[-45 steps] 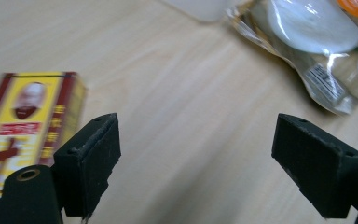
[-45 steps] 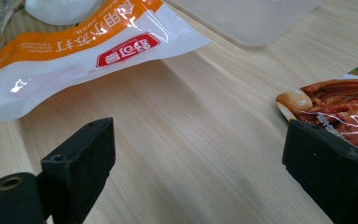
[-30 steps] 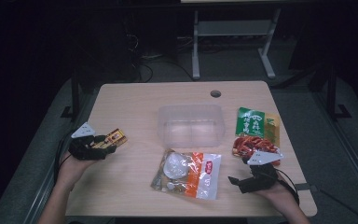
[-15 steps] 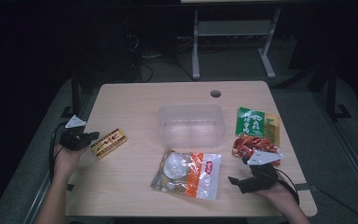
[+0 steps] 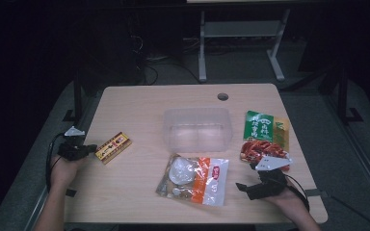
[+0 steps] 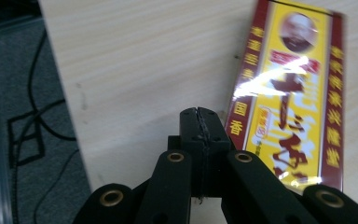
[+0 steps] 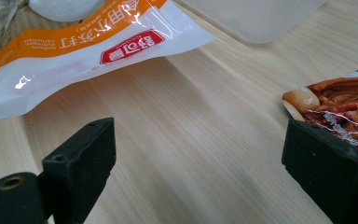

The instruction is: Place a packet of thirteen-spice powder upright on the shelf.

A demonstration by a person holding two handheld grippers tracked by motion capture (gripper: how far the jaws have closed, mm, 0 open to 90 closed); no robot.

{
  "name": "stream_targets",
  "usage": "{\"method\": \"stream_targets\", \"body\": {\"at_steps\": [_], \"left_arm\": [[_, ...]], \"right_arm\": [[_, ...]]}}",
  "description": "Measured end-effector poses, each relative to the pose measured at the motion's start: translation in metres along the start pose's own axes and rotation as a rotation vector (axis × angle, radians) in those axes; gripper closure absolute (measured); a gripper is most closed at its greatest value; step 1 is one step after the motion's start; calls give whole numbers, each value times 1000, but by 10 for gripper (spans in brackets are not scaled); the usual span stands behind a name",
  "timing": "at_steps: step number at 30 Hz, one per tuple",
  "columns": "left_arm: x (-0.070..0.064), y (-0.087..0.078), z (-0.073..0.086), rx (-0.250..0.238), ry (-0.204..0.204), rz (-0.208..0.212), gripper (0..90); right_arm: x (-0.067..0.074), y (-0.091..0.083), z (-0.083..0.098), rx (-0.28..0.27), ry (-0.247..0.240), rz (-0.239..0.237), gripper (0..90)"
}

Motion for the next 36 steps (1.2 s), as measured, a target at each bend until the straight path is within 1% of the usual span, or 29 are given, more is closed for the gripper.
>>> {"method": "stream_targets", "body": {"at_steps": [1,2,5,7,8,10,12,13,14,15,16,17,18,19,20,21,22,23,24,26,29,30,33,34,35,36], "left_arm": [[0,0,0,0,0,0,895],[-7,-1,2,16,13,6,895],[-13,-3,4,16,21,11,894],[-19,-11,4,1,16,-10,878],[-21,-13,3,-2,14,-11,853],[-29,-21,2,-24,14,-17,786],[-38,-25,-1,-37,12,-15,673],[-38,-25,-1,-37,12,-15,628],[-45,-25,-3,-51,10,-16,569],[-45,-25,-3,-51,10,-16,510],[-49,-22,-5,-50,4,-9,469],[-51,-20,-5,-47,4,-9,469],[-54,-14,-8,-45,7,-17,378],[-54,-14,-8,-45,7,-17,323],[-55,-8,-9,-37,2,-39,273],[-55,-8,-9,-37,2,-39,250],[-55,-5,-8,-40,-1,-44,239],[-55,-3,-9,-32,3,-47,239],[-55,0,-9,-27,2,-52,214],[-54,1,-9,-25,5,-51,214],[-54,7,-8,-7,2,-56,203],[-53,12,-9,-2,-4,-51,202],[-53,16,-9,3,-15,-51,194],[-52,21,-9,18,-10,-55,194],[-52,21,-9,18,-10,-55,194],[-52,25,-10,28,-11,-56,195]], "right_arm": [[0,0,0,0,0,0,95],[0,0,0,1,-1,1,96],[0,0,0,0,0,0,96],[1,0,0,2,-2,-1,96],[0,0,0,2,-3,-1,96],[0,0,0,2,-3,0,95],[0,0,0,1,-1,2,96],[0,0,0,1,-1,2,96],[-1,0,0,2,-2,2,96],[-1,0,0,2,-2,2,96],[0,1,0,4,-4,3,96],[0,1,0,4,-4,3,96],[0,0,0,4,-3,2,96],[0,0,0,4,-3,2,96],[1,0,0,5,-4,1,96],[1,0,0,5,-4,1,96],[0,0,1,5,-4,2,96],[0,0,1,5,-4,2,96],[0,1,0,8,0,3,96],[0,1,0,7,-1,2,96],[1,2,-1,10,-11,-1,96],[2,2,0,13,-10,-1,96],[2,2,0,11,-10,-2,96],[1,2,0,11,-9,-1,96],[1,2,0,11,-9,-1,96],[1,2,0,11,-9,-1,96]]}}
Point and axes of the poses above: each handheld gripper's, and its own axes: y roughly forward along the jaws, z roughly out of its underside, x roughly to its left, the point moved 3 cm from there along y, roughly forward along the jaws, and after that the axes turned 12 degrees about z, right-handed, at the moved point
